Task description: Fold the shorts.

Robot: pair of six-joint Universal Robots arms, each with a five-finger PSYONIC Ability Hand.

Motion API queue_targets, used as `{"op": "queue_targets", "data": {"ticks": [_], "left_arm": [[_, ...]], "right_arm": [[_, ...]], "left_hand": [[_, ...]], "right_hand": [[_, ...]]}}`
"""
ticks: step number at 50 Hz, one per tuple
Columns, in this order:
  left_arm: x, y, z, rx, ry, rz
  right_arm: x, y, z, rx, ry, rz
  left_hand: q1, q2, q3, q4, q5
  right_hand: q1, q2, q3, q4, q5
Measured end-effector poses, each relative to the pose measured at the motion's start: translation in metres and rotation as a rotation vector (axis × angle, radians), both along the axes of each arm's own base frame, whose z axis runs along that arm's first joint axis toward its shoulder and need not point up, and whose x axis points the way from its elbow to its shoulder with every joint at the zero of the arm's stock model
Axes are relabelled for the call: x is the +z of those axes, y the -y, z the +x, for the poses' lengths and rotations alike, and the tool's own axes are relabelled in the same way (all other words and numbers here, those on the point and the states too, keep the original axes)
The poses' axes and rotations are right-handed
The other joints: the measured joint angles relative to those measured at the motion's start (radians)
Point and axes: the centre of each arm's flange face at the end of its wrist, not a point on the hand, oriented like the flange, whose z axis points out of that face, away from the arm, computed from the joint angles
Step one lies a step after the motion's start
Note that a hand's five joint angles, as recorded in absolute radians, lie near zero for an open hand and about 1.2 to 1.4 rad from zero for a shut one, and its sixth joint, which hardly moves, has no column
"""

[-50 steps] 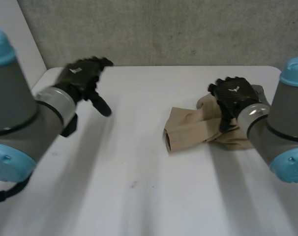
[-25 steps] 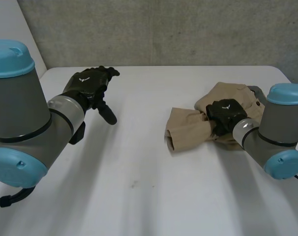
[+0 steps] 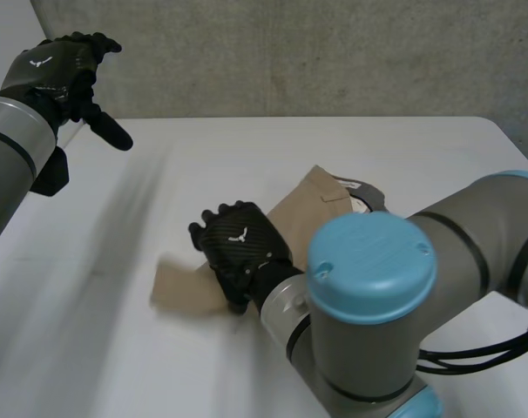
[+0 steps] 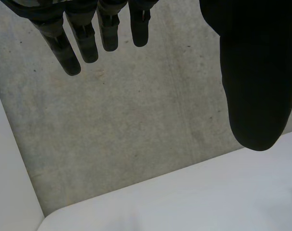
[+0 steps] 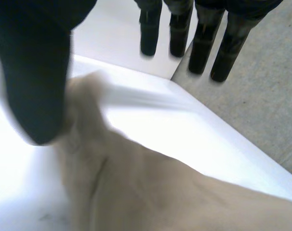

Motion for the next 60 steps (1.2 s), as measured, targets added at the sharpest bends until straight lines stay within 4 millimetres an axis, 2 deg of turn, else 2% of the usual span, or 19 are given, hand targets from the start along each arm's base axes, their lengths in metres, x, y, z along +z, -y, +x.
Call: {"op": "queue_targets", "data": {"ticks": [1,5,8,12,17,19,21,22,23,24,29,37,42,52,55,56,57,58,60], "left_arm": [[0.0,0.0,0.0,0.001,0.001,0.001],[-0.002,0.0,0.0,-0.001,0.004,0.01],[-0.007,-0.002,-0.002,-0.007,0.011,0.027],[-0.02,-0.009,-0.003,-0.017,0.031,0.075],[-0.043,-0.027,-0.008,-0.051,0.073,0.18],[-0.05,-0.033,-0.01,-0.065,0.086,0.21],[-0.062,-0.046,-0.014,-0.091,0.111,0.265],[-0.062,-0.046,-0.014,-0.091,0.111,0.265],[-0.069,-0.055,-0.016,-0.108,0.126,0.296],[-0.069,-0.055,-0.016,-0.108,0.126,0.296],[-0.092,-0.087,-0.019,-0.16,0.168,0.373],[-0.116,-0.111,-0.02,-0.2,0.199,0.42],[-0.131,-0.114,-0.025,-0.22,0.216,0.442],[-0.155,-0.105,-0.033,-0.216,0.236,0.469],[-0.162,-0.1,-0.035,-0.201,0.243,0.472],[-0.164,-0.099,-0.036,-0.194,0.248,0.474],[-0.166,-0.098,-0.036,-0.191,0.249,0.473],[-0.167,-0.097,-0.037,-0.187,0.252,0.472],[-0.17,-0.097,-0.039,-0.182,0.255,0.469]], "right_arm": [[0.0,0.0,0.001,-0.006,-0.004,0.0],[0.009,0.009,-0.002,-0.043,0.004,-0.018],[0.028,0.036,-0.015,-0.124,0.034,-0.052],[0.054,0.083,-0.048,-0.253,0.058,-0.096],[0.062,0.12,-0.084,-0.337,-0.001,-0.111],[0.061,0.127,-0.094,-0.353,-0.031,-0.11],[0.058,0.135,-0.105,-0.367,-0.071,-0.109],[0.058,0.135,-0.105,-0.367,-0.071,-0.109],[0.052,0.144,-0.118,-0.379,-0.134,-0.108],[0.052,0.144,-0.118,-0.379,-0.134,-0.108],[0.031,0.158,-0.148,-0.351,-0.322,-0.145],[0.006,0.167,-0.179,-0.277,-0.499,-0.188],[-0.01,0.169,-0.194,-0.231,-0.527,-0.168],[-0.037,0.172,-0.2,-0.151,-0.479,-0.092],[-0.046,0.175,-0.2,-0.137,-0.468,-0.078],[-0.049,0.176,-0.2,-0.135,-0.464,-0.078],[-0.05,0.177,-0.2,-0.135,-0.463,-0.079],[-0.052,0.178,-0.2,-0.135,-0.461,-0.08],[-0.054,0.18,-0.201,-0.137,-0.458,-0.086]], "left_hand": [[0.0,0.0,0.0,0.0,0.0],[0.0,0.0,0.0,0.0,0.0],[0.0,0.0,0.0,0.0,0.0],[0.0,0.0,0.0,0.0,0.0],[0.0,0.0,0.0,0.0,0.0],[0.0,0.0,0.0,0.0,0.0],[0.0,0.0,0.0,0.0,0.0],[0.0,0.0,0.0,0.0,0.0],[0.0,0.0,0.0,0.0,0.0],[0.0,0.0,0.0,0.0,0.0],[0.0,0.0,0.0,0.0,0.0],[0.0,0.0,0.0,0.0,0.0],[0.003,0.001,0.0,0.0,0.0],[0.088,0.073,0.062,0.073,0.05],[0.138,0.127,0.116,0.121,0.099],[0.251,0.234,0.223,0.221,0.198],[0.251,0.234,0.223,0.221,0.198],[0.392,0.35,0.338,0.349,0.324],[0.44,0.414,0.398,0.407,0.381]], "right_hand": [[-0.056,-0.062,-0.067,-0.075,-0.068],[-0.077,-0.097,-0.105,-0.099,-0.09],[-0.077,-0.097,-0.105,-0.099,-0.09],[-0.077,-0.097,-0.105,-0.099,-0.09],[-0.077,-0.097,-0.105,-0.099,-0.09],[-0.077,-0.097,-0.105,-0.099,-0.09],[-0.077,-0.097,-0.105,-0.099,-0.09],[-0.077,-0.097,-0.105,-0.099,-0.09],[-0.077,-0.097,-0.105,-0.099,-0.09],[-0.077,-0.097,-0.105,-0.099,-0.09],[-0.077,-0.097,-0.105,-0.099,-0.09],[-0.074,-0.094,-0.102,-0.097,-0.09],[-0.074,-0.094,-0.102,-0.097,-0.09],[0.02,0.029,0.029,0.019,0.009],[0.192,0.214,0.214,0.203,0.18],[0.305,0.365,0.36,0.331,0.303],[0.399,0.481,0.459,0.449,0.417],[0.436,0.524,0.515,0.505,0.471],[0.5,0.619,0.607,0.599,0.556]]}}
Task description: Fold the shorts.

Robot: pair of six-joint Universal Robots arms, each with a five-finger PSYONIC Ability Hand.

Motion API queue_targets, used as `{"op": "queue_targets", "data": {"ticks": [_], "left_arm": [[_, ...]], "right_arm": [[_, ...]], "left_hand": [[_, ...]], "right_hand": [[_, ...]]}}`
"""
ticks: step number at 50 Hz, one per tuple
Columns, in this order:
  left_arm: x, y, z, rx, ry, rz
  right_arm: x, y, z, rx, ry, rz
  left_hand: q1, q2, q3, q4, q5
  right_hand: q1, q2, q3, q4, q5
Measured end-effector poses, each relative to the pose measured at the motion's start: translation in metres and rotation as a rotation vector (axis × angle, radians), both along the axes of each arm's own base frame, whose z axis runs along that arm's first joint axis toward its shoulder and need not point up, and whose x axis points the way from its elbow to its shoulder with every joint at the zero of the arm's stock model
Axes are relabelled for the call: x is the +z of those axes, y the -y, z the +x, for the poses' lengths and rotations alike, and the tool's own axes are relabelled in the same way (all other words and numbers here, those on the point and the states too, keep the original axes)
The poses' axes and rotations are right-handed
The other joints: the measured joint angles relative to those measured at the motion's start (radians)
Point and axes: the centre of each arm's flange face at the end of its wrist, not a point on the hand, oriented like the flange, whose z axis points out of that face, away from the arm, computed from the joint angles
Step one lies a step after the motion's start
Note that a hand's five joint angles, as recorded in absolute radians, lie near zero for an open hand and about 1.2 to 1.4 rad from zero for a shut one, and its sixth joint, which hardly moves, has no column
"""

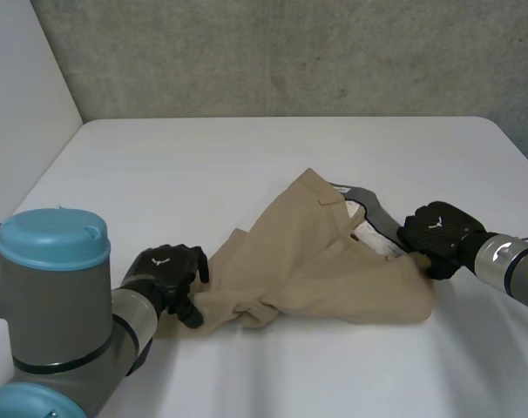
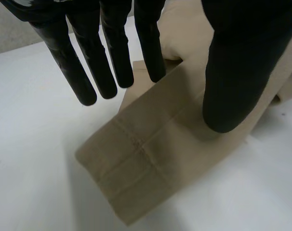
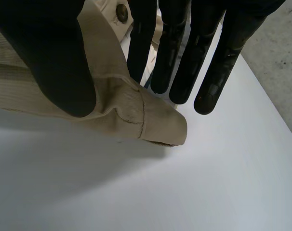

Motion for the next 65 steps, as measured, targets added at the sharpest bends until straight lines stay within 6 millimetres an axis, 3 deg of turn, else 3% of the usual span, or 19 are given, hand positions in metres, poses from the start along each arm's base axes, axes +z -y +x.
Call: {"op": "queue_targets", "data": {"ticks": [4,7,10,14,19,24,32,33,40,47,48,50,51,53,54,56,62,64,65], "left_arm": [[0.004,-0.001,-0.007,-0.008,-0.006,-0.027],[0.018,-0.003,-0.012,-0.019,-0.031,-0.07],[0.046,-0.005,-0.014,-0.027,-0.084,-0.149],[0.103,-0.01,-0.008,-0.022,-0.194,-0.303],[0.173,-0.008,0.014,0.037,-0.312,-0.505],[0.205,0.006,0.029,0.091,-0.35,-0.608],[0.179,0.058,0.019,0.093,-0.3,-0.536],[0.158,0.078,0.01,0.088,-0.277,-0.487],[0.088,0.14,-0.022,0.082,-0.231,-0.41],[0.045,0.186,-0.042,0.089,-0.185,-0.488],[0.042,0.191,-0.043,0.095,-0.172,-0.512],[0.039,0.198,-0.044,0.11,-0.148,-0.548],[0.037,0.199,-0.044,0.117,-0.136,-0.56],[0.036,0.199,-0.044,0.123,-0.122,-0.569],[0.036,0.197,-0.044,0.13,-0.103,-0.576],[0.036,0.196,-0.044,0.131,-0.1,-0.577],[0.059,0.142,-0.042,0.093,-0.07,-0.539],[0.065,0.11,-0.037,0.062,-0.058,-0.503],[0.065,0.11,-0.037,0.062,-0.058,-0.503]], "right_arm": [[0.005,-0.002,-0.001,-0.01,0.013,-0.013],[0.016,-0.007,-0.001,-0.019,0.027,-0.025],[0.036,-0.017,-0.002,-0.034,0.051,-0.048],[0.072,-0.033,-0.003,-0.055,0.092,-0.09],[0.125,-0.054,-0.004,-0.081,0.163,-0.165],[0.154,-0.067,-0.003,-0.101,0.24,-0.19],[0.148,-0.078,0.01,-0.083,0.31,-0.099],[0.135,-0.079,0.023,-0.051,0.309,-0.042],[0.086,-0.073,0.069,-0.021,0.307,0.143],[0.052,-0.047,0.091,-0.128,0.379,0.222],[0.049,-0.043,0.093,-0.15,0.399,0.221],[0.047,-0.037,0.096,-0.183,0.432,0.212],[0.046,-0.035,0.098,-0.199,0.45,0.203],[0.047,-0.034,0.099,-0.212,0.465,0.193],[0.048,-0.032,0.101,-0.234,0.489,0.173],[0.048,-0.032,0.102,-0.238,0.494,0.169],[0.049,-0.031,0.103,-0.297,0.516,0.117],[0.047,-0.029,0.102,-0.317,0.512,0.103],[0.047,-0.029,0.102,-0.317,0.512,0.103]], "left_hand": [[0.504,0.48,0.47,0.474,0.469],[0.516,0.573,0.569,0.581,0.523],[0.516,0.577,0.573,0.584,0.523],[0.516,0.578,0.575,0.584,0.523],[0.516,0.58,0.579,0.589,0.523],[0.516,0.581,0.579,0.589,0.523],[0.516,0.581,0.579,0.589,0.523],[0.516,0.582,0.579,0.589,0.523],[0.516,0.582,0.579,0.589,0.523],[0.491,0.534,0.545,0.549,0.512],[0.439,0.472,0.492,0.494,0.474],[-0.008,0.079,0.09,0.082,0.085],[-0.194,-0.119,-0.088,-0.099,-0.097],[-0.194,-0.119,-0.088,-0.099,-0.097],[-0.389,-0.337,-0.327,-0.338,-0.337],[-0.391,-0.349,-0.338,-0.347,-0.348],[-0.391,-0.367,-0.354,-0.365,-0.363],[-0.391,-0.367,-0.354,-0.365,-0.363],[-0.391,-0.367,-0.354,-0.365,-0.363]], "right_hand": [[0.17,0.238,0.242,0.248,0.242],[0.172,0.239,0.249,0.261,0.251],[0.172,0.239,0.249,0.262,0.252],[0.172,0.239,0.249,0.262,0.252],[0.172,0.239,0.249,0.262,0.253],[0.177,0.239,0.249,0.262,0.262],[0.177,0.239,0.249,0.262,0.269],[0.178,0.239,0.249,0.263,0.273],[0.178,0.239,0.266,0.265,0.274],[0.178,0.239,0.266,0.265,0.274],[0.178,0.239,0.266,0.265,0.274],[0.178,0.239,0.267,0.265,0.276],[0.178,0.239,0.267,0.265,0.277],[0.178,0.239,0.267,0.265,0.277],[0.178,0.239,0.267,0.265,0.277],[0.178,0.239,0.267,0.265,0.277],[0.178,0.239,0.266,0.265,0.277],[0.178,0.239,0.267,0.265,0.277],[0.178,0.239,0.267,0.265,0.277]]}}
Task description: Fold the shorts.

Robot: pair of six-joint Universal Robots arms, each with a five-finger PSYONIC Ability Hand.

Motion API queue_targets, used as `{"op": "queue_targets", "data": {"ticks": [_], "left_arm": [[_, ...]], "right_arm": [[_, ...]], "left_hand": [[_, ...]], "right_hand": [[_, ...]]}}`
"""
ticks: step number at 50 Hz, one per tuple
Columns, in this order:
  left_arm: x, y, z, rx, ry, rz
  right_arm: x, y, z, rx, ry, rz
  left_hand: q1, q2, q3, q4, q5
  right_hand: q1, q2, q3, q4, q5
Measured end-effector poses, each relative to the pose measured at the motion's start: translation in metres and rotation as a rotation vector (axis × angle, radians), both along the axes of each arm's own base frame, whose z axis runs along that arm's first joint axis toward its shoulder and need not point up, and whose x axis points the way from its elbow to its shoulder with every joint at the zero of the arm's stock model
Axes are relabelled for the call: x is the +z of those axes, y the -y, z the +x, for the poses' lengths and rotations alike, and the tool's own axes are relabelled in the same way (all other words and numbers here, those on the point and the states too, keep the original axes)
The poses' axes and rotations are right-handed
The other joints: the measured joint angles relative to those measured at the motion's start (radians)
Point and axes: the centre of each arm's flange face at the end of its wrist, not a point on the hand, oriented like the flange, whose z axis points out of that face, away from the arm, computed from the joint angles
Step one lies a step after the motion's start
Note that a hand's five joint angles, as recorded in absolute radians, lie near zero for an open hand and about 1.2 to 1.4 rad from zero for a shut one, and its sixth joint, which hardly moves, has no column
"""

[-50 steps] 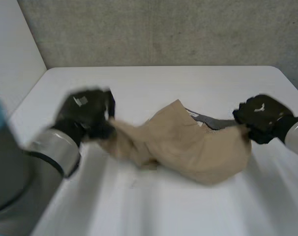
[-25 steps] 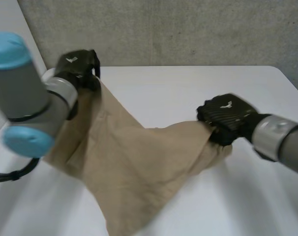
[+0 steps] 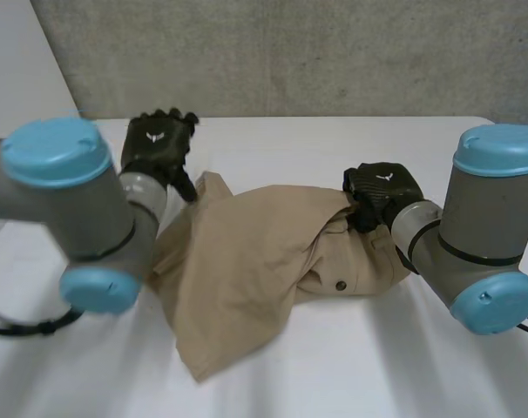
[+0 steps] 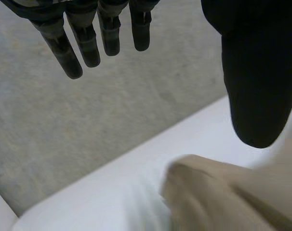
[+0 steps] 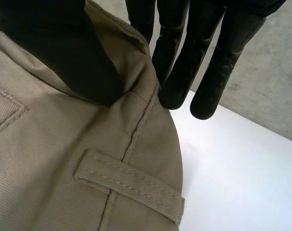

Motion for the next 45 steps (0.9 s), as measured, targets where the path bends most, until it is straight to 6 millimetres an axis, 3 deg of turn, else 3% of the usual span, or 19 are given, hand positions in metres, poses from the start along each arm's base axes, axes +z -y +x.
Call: {"op": "queue_targets", "data": {"ticks": [2,10,19,27,45], "left_arm": [[0.002,-0.038,0.007,-0.029,0.023,0.051],[-0.023,-0.119,0.033,-0.066,0.07,0.288],[-0.05,-0.171,0.046,-0.061,0.06,0.521],[-0.069,-0.174,0.041,-0.045,0.059,0.555],[-0.094,-0.156,0.027,-0.016,0.082,0.534]], "right_arm": [[-0.002,0.002,-0.001,-0.02,-0.007,-0.008],[-0.006,0.005,-0.002,-0.038,-0.014,-0.016],[-0.008,0.002,-0.003,-0.032,-0.019,-0.008],[-0.011,-0.001,-0.003,-0.029,-0.024,0.002],[-0.017,-0.005,-0.005,-0.031,-0.028,0.008]], "left_hand": [[0.0,0.0,0.0,0.0,0.0],[0.014,0.016,0.003,0.011,0.022],[0.014,0.019,0.003,0.011,0.022],[0.079,0.078,0.063,0.076,0.081],[0.286,0.277,0.269,0.278,0.28]], "right_hand": [[0.0,0.0,0.0,0.0,0.0],[0.0,0.0,0.0,0.0,0.0],[0.0,0.0,0.0,0.0,0.0],[0.0,0.0,0.0,0.0,0.0],[0.0,0.0,0.002,0.0,0.0]]}}
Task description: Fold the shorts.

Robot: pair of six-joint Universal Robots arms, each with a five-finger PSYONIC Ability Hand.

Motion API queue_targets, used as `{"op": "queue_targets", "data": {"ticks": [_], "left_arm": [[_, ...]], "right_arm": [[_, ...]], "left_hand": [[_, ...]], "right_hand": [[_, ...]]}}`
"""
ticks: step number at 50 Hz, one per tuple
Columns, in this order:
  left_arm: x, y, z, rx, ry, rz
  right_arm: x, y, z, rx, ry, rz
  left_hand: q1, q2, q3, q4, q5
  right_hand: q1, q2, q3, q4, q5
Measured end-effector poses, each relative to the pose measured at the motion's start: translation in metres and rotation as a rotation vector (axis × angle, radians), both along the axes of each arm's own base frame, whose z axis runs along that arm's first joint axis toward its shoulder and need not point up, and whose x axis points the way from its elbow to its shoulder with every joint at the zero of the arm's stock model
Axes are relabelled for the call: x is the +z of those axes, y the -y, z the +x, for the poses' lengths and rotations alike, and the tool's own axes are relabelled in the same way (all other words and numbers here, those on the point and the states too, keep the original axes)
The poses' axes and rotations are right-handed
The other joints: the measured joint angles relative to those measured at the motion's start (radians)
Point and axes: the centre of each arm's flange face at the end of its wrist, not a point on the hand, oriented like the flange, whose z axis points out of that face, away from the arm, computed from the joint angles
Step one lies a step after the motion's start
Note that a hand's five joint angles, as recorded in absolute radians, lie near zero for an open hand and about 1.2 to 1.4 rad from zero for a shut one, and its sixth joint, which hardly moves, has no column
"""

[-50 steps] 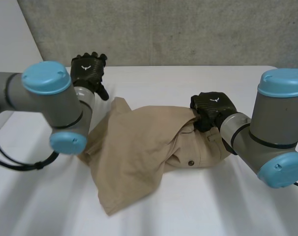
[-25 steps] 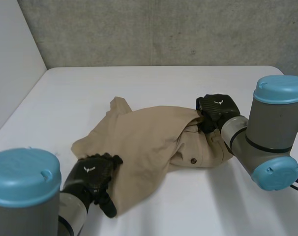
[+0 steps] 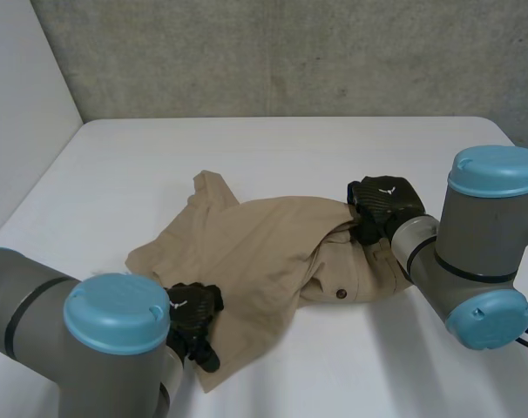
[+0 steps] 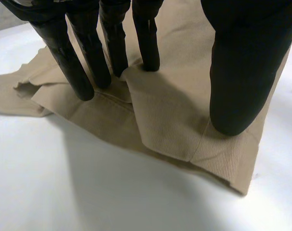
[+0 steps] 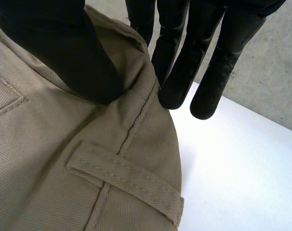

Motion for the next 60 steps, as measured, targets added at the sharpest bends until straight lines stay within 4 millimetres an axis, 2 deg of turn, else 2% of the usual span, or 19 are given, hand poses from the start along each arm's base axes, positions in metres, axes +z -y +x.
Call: {"op": "queue_targets", "data": {"ticks": [6,9,13,21,31,32,33,34,38,39,40,43,45,47,49,50,51,55,60], "left_arm": [[-0.005,-0.001,0.002,0.012,0.022,0.007],[-0.003,-0.003,0.002,0.009,0.018,0.0],[0.01,-0.003,0.001,0.01,-0.016,-0.04],[0.047,-0.001,0.001,0.019,-0.115,-0.158],[0.062,0.02,0.009,0.038,-0.056,-0.238],[0.069,0.037,0.013,0.03,0.013,-0.29],[0.072,0.043,0.013,0.023,0.032,-0.309],[0.072,0.043,0.013,0.023,0.032,-0.309],[0.087,0.083,0.012,-0.006,0.105,-0.406],[0.087,0.083,0.012,-0.006,0.105,-0.406],[0.097,0.103,0.009,-0.004,0.107,-0.455],[0.108,0.12,0.006,0.004,0.096,-0.506],[0.148,0.158,-0.004,0.038,0.038,-0.662],[0.169,0.17,-0.008,0.055,0.004,-0.737],[0.209,0.185,-0.011,0.09,-0.063,-0.877],[0.209,0.185,-0.011,0.09,-0.063,-0.877],[0.241,0.192,-0.01,0.122,-0.12,-0.993],[0.302,0.191,-0.003,0.185,-0.236,-1.22],[0.336,0.177,0.006,0.223,-0.314,-1.36]], "right_arm": [[0.0,0.0,0.0,-0.001,0.0,-0.002],[0.001,0.001,-0.001,-0.003,0.001,-0.004],[0.002,0.002,-0.001,-0.005,0.002,-0.007],[0.011,0.001,-0.004,0.002,-0.013,-0.028],[0.026,-0.017,-0.012,0.093,-0.261,-0.076],[0.029,-0.027,-0.017,0.155,-0.41,-0.08],[0.031,-0.029,-0.018,0.177,-0.457,-0.086],[0.031,-0.029,-0.018,0.177,-0.457,-0.086],[0.047,-0.025,-0.013,0.218,-0.549,-0.167],[0.047,-0.025,-0.013,0.218,-0.549,-0.167],[0.054,-0.017,-0.008,0.206,-0.535,-0.223],[0.061,-0.009,-0.004,0.19,-0.514,-0.275],[0.097,0.021,0.012,0.107,-0.398,-0.522],[0.115,0.03,0.017,0.071,-0.345,-0.63],[0.15,0.04,0.023,0.006,-0.249,-0.829],[0.15,0.04,0.023,0.006,-0.249,-0.829],[0.176,0.043,0.025,-0.04,-0.178,-0.971],[0.212,0.039,0.024,-0.103,-0.08,-1.163],[0.22,0.035,0.023,-0.119,-0.061,-1.199]], "left_hand": [[0.017,0.042,0.042,0.042,0.042],[0.398,0.43,0.451,0.456,0.45],[0.598,0.652,0.651,0.664,0.65],[0.598,0.667,0.663,0.672,0.65],[0.598,0.667,0.663,0.675,0.65],[0.598,0.667,0.664,0.675,0.65],[0.598,0.667,0.665,0.675,0.65],[0.598,0.667,0.665,0.675,0.65],[0.598,0.671,0.665,0.676,0.65],[0.598,0.671,0.665,0.676,0.65],[0.598,0.673,0.665,0.676,0.65],[0.598,0.673,0.666,0.676,0.65],[0.598,0.674,0.666,0.676,0.65],[0.598,0.674,0.666,0.676,0.65],[0.598,0.675,0.667,0.676,0.65],[0.598,0.675,0.667,0.676,0.65],[0.598,0.675,0.667,0.676,0.65],[0.598,0.675,0.667,0.676,0.65],[0.601,0.675,0.667,0.676,0.65]], "right_hand": [[0.0,0.0,0.0,0.0,0.0],[0.0,0.0,0.001,0.0,0.0],[0.0,0.0,0.002,0.0,0.0],[0.0,0.0,0.002,0.0,0.0],[0.0,0.0,0.002,0.0,0.0],[0.0,0.0,0.002,0.0,0.0],[0.0,0.0,0.002,0.0,0.0],[0.0,0.0,0.002,0.0,0.0],[0.0,0.0,0.002,0.0,0.0],[0.0,0.0,0.002,0.0,0.0],[0.0,0.004,0.002,0.0,0.0],[0.0,0.005,0.002,0.0,0.0],[0.0,0.005,0.002,0.001,0.0],[0.0,0.005,0.002,0.002,0.0],[0.0,0.005,0.002,0.002,0.0],[0.0,0.005,0.002,0.002,0.0],[0.0,0.005,0.002,0.002,0.0],[0.0,0.005,0.002,0.002,0.0],[0.0,0.005,0.002,0.002,0.001]]}}
